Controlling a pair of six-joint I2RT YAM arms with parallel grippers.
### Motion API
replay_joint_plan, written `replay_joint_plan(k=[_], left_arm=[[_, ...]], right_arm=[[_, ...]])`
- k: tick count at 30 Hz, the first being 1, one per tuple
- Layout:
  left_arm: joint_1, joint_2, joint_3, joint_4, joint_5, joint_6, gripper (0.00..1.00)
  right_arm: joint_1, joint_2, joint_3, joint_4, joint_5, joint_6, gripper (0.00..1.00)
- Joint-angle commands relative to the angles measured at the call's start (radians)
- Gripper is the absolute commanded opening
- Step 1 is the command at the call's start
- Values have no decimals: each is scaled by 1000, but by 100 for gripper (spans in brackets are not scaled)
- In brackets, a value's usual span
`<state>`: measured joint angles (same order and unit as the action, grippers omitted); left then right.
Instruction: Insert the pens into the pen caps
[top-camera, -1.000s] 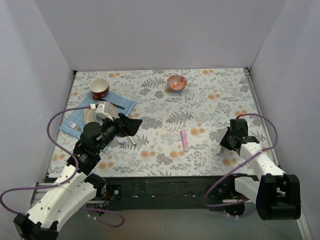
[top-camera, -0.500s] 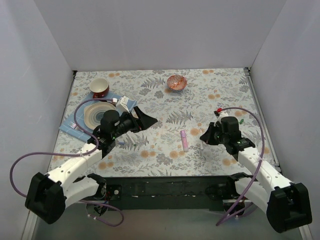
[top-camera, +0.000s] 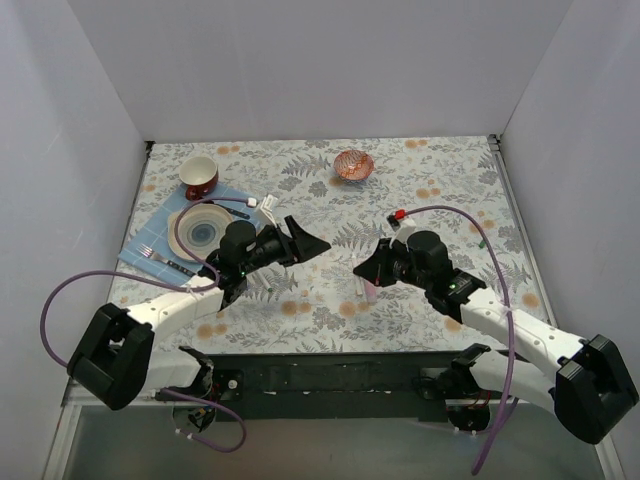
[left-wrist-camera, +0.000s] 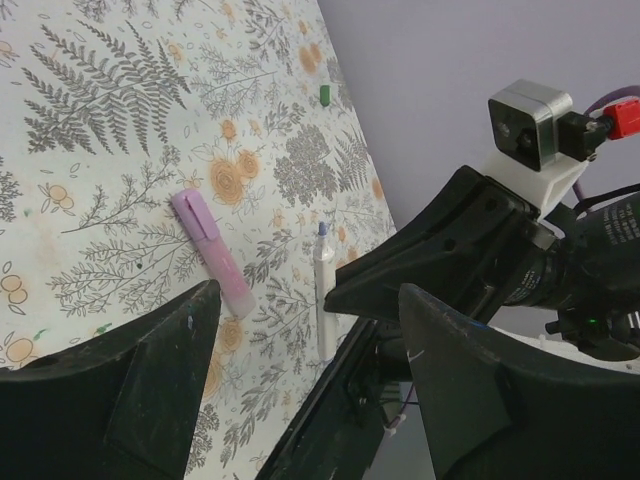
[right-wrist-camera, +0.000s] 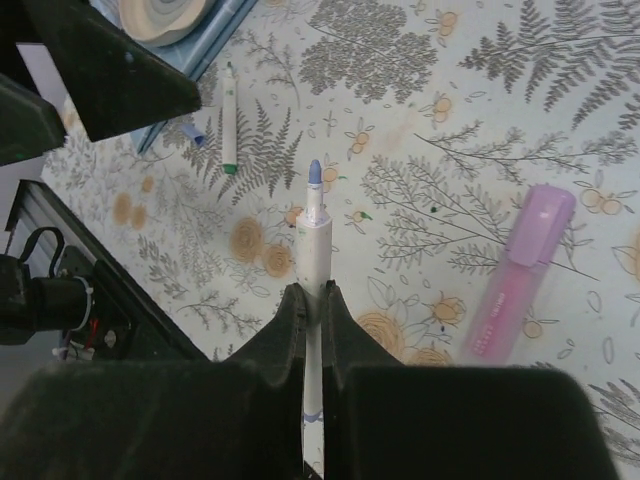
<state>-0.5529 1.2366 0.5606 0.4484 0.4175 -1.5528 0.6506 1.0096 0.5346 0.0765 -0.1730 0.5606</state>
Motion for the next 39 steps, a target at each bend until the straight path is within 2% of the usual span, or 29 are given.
replay_joint_plan(k=[1,12,16,19,20,23,24,26,27,30,31,33,34,35,36,37,38,39], left_arm=[[-33,27,28,64,7,0,70],[-64,95,53,70,-11,10,69],[-70,112,56,84,-5,7,62],[-73,123,55,101,10,0,53],[-73,124,55,104,15,-1,44],[-76,130,55,121,36,-19,26],[-74,129,50,125,50,-24,14],[-74,124,50,131,56,-38,2],[-74,121,47,131,56,-41,0],[-74,107,42,133,63,-47,0],[-74,103,48,115,58,-43,0],[-74,83,71,32,5,22,0],[-74,71,88,-73,-34,43,0],[-73,60,111,-123,-127,69,1],[-74,34,125,-172,-179,76,5],[-73,23,136,-263,-231,76,14],[-74,14,151,-307,-361,68,18],[-73,3,153,-344,-405,48,23]], right_arm=[[69,30,71,126,35,48,1],[145,80,139,144,53,55,1],[158,89,146,140,59,56,1],[165,95,150,140,61,56,1],[165,96,148,141,61,58,1],[172,104,143,144,56,62,1],[175,107,142,149,52,65,1],[173,112,136,152,29,67,2],[175,113,131,155,20,67,14],[173,110,97,195,-34,71,38],[173,107,88,201,-37,74,40],[173,96,59,197,-23,76,40],[175,84,50,189,-2,78,40],[175,80,45,180,9,78,40],[173,77,44,171,18,76,38],[175,78,47,158,39,75,37],[175,80,57,114,49,70,36],[173,83,70,96,58,65,35]])
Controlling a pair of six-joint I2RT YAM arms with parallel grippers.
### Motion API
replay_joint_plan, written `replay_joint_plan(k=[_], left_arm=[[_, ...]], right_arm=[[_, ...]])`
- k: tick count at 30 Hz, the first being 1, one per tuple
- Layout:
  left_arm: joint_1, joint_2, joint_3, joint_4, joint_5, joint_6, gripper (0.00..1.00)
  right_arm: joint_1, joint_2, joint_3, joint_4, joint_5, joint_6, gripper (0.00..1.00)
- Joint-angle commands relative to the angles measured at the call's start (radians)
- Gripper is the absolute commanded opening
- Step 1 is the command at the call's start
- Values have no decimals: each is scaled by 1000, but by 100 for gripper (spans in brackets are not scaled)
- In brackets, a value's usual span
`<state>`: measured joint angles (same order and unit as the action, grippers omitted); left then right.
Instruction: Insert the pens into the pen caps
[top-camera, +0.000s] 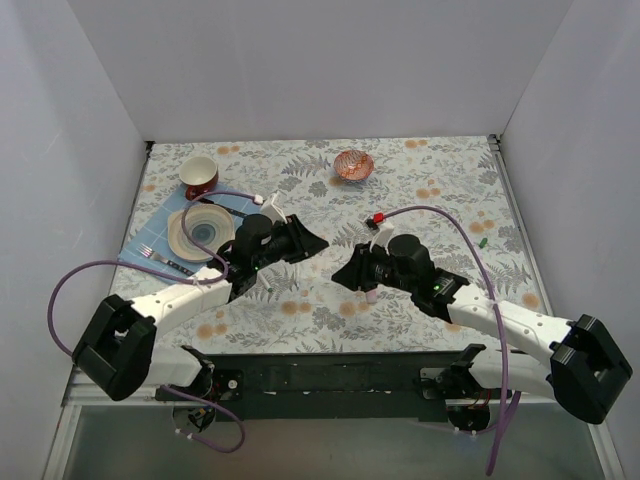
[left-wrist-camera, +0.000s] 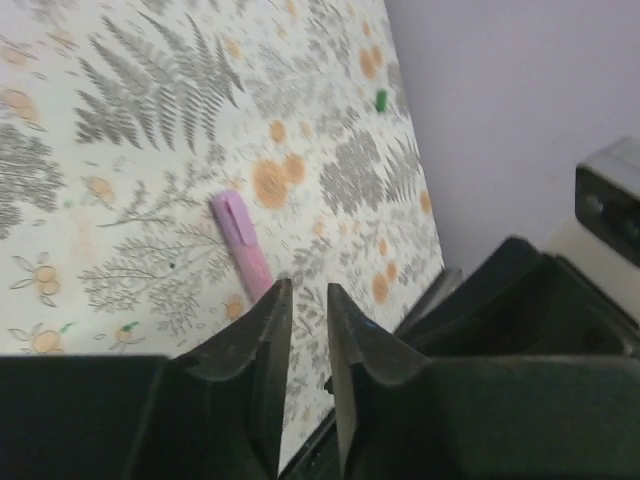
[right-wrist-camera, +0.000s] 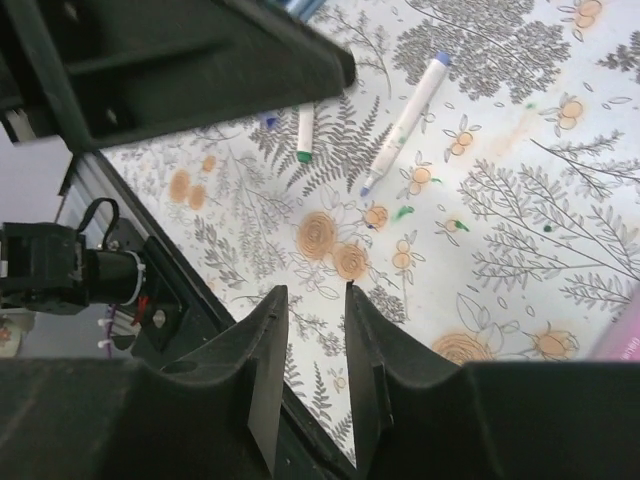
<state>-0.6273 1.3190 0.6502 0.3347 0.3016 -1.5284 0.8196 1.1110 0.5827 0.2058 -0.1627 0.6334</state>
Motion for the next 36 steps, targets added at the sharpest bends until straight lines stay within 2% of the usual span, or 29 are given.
replay_joint_plan(k=[1,2,3,5,7,9,17,25,32,35,36], left_arm=[[1,-87,66,-281,-342,36,26],[1,-84,86,-310,-396,60,35],[1,-75,101,-334,-429,120,39],[1,-15,143,-480,-475,174,44],[1,69,210,-596,-507,220,45],[1,112,247,-646,-504,235,44],[-6,193,249,-658,-486,267,42],[-38,293,266,-665,-483,286,38],[-60,355,287,-688,-495,297,30],[-77,373,292,-697,-499,318,20],[-83,379,295,-712,-502,323,14]], right_arm=[[6,-23,28,-49,61,-18,35],[6,-30,28,-60,64,-23,35],[6,-39,23,-60,69,-26,35],[6,-69,17,-59,77,-31,35],[4,-100,9,-60,92,-34,35],[4,-126,3,-60,98,-38,35],[4,-195,-23,-72,137,-72,35],[4,-252,-46,-80,185,-97,34],[3,-275,-58,-85,199,-112,34],[1,-292,-66,-91,216,-116,34],[1,-299,-67,-92,218,-116,34]])
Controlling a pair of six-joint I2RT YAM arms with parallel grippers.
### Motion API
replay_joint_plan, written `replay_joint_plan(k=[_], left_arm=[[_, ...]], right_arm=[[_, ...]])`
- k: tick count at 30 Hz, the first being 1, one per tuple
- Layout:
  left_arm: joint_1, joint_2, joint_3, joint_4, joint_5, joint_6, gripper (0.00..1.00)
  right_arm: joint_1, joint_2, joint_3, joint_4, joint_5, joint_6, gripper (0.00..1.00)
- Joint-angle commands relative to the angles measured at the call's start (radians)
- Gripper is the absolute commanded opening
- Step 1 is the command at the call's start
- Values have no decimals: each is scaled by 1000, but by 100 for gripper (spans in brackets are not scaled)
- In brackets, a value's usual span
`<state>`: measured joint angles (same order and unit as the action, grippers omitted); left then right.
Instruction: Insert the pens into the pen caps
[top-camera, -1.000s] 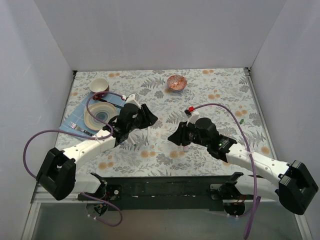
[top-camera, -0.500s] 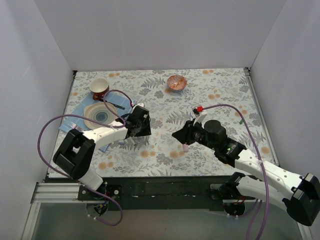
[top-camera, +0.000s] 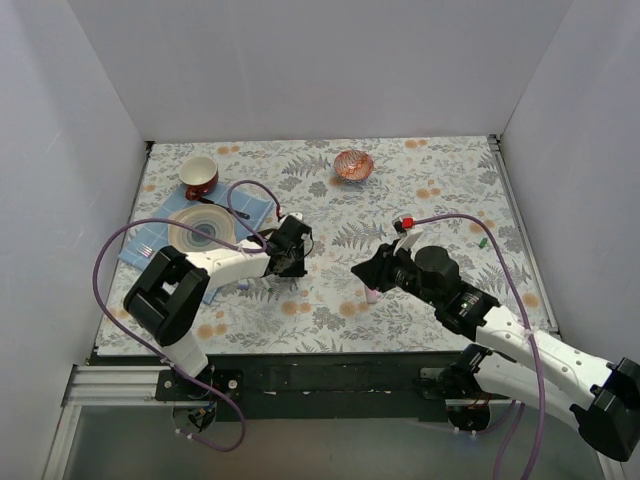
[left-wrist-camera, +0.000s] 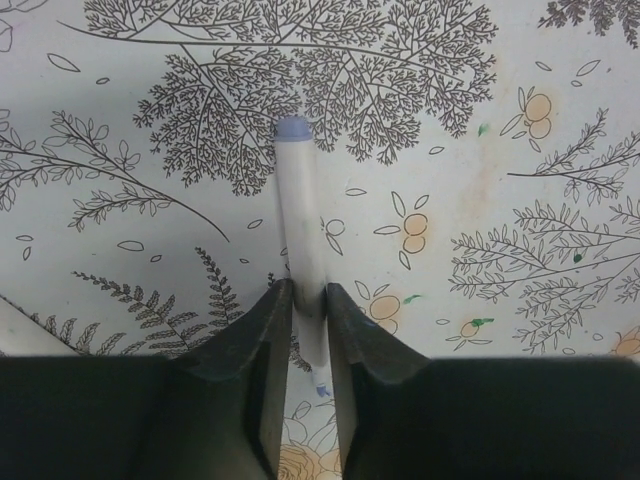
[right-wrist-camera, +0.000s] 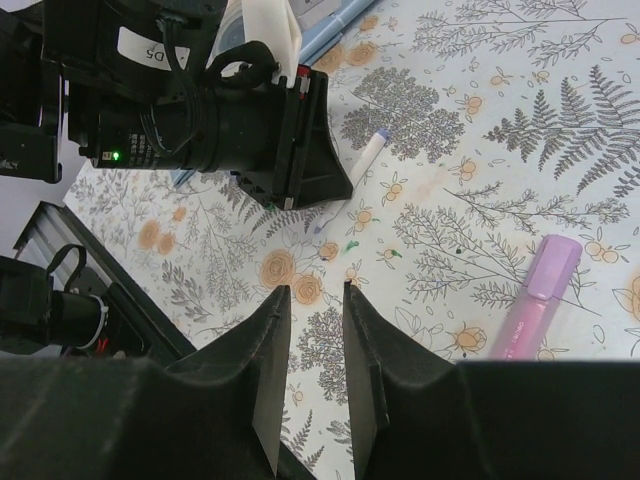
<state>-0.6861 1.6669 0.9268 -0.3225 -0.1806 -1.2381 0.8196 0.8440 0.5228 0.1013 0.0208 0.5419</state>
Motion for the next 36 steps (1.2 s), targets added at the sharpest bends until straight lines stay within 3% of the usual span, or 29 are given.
replay_joint_plan(k=[1,3,4,8,11,17,20,22,25,36], left_arm=[[-36,37,23,-65,-31,41,12],[-50,50,27,-91,-51,48,8],[-59,51,26,-101,-60,51,1],[-81,-7,23,-98,-11,138,0],[-84,-119,12,-64,96,236,0],[-84,-335,-61,22,176,449,0],[-84,-410,-100,68,220,538,0],[-84,-433,-115,88,260,601,0],[-84,-461,-129,100,312,646,0],[-84,-536,-181,178,426,667,0]], right_arm=[[0,-36,-7,11,39,-25,34],[0,-40,-10,11,39,-28,35],[0,-39,-10,11,31,-31,36],[-45,-5,8,11,-21,-69,50],[-173,79,91,-52,-224,-141,61],[-424,259,172,-3,-692,-165,65],[-430,378,250,-29,-879,-189,69],[-427,444,253,55,-1008,-146,72],[-415,480,241,170,-1038,-63,72],[-306,635,382,138,-1003,-51,71]])
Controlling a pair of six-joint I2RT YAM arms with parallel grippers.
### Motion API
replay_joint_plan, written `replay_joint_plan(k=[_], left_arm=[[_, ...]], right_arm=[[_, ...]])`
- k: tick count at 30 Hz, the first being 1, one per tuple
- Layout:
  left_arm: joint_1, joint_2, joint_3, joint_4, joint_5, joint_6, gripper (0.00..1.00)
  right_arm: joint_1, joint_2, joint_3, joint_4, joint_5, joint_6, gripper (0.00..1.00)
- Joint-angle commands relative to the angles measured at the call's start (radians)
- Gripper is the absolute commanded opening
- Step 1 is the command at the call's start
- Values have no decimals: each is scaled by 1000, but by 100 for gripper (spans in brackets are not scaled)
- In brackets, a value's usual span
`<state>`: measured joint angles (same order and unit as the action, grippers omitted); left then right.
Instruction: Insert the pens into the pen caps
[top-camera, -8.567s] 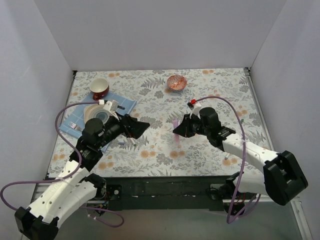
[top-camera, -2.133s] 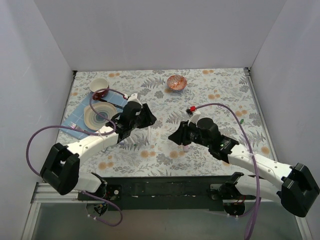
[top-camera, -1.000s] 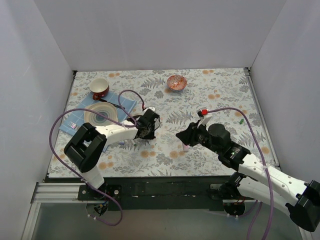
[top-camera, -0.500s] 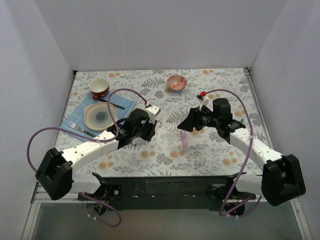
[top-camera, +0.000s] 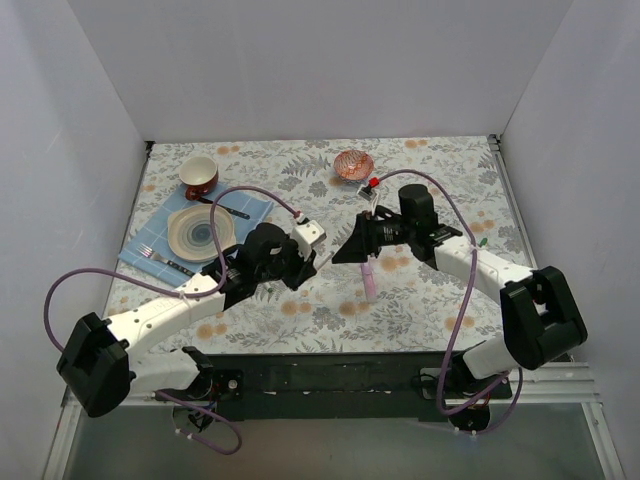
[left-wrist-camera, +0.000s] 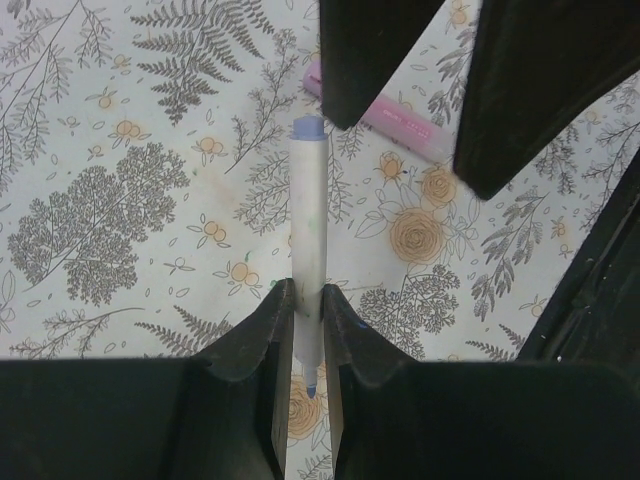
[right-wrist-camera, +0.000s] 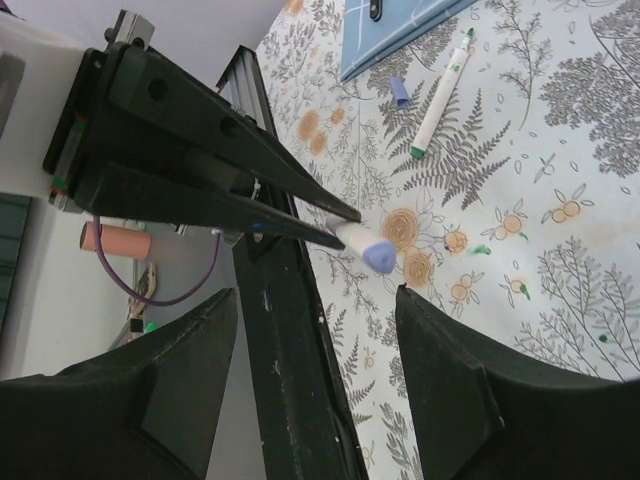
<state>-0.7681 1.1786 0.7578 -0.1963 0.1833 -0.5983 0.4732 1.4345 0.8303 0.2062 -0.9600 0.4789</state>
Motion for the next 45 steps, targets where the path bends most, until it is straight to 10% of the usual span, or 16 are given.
replay_joint_plan(k=[1,7,12,19,22,24,29,33,37,45], left_arm=[[-2,-50,-14,54,70,28,0],[-2,-59,-35,70,74,26,0],[-2,-66,-41,74,61,28,0],[-2,-79,-41,92,45,32,0],[-2,-76,-40,94,45,25,0],[-2,-76,-28,94,-13,-10,0],[-2,-108,15,90,-161,-139,56],[0,-138,75,55,-405,-490,65],[0,-195,10,161,-354,-885,70],[0,-149,-42,459,-280,-1031,80]], right_arm=[[48,56,84,29,-5,12,70],[82,109,125,21,49,20,64],[87,92,110,19,79,20,31],[97,86,76,13,84,13,28],[97,80,58,47,98,35,1],[97,64,41,79,128,55,1],[87,-2,7,153,260,145,1],[73,-86,-111,399,467,354,1],[102,-161,-203,646,637,469,1],[202,-289,-284,819,894,465,1]])
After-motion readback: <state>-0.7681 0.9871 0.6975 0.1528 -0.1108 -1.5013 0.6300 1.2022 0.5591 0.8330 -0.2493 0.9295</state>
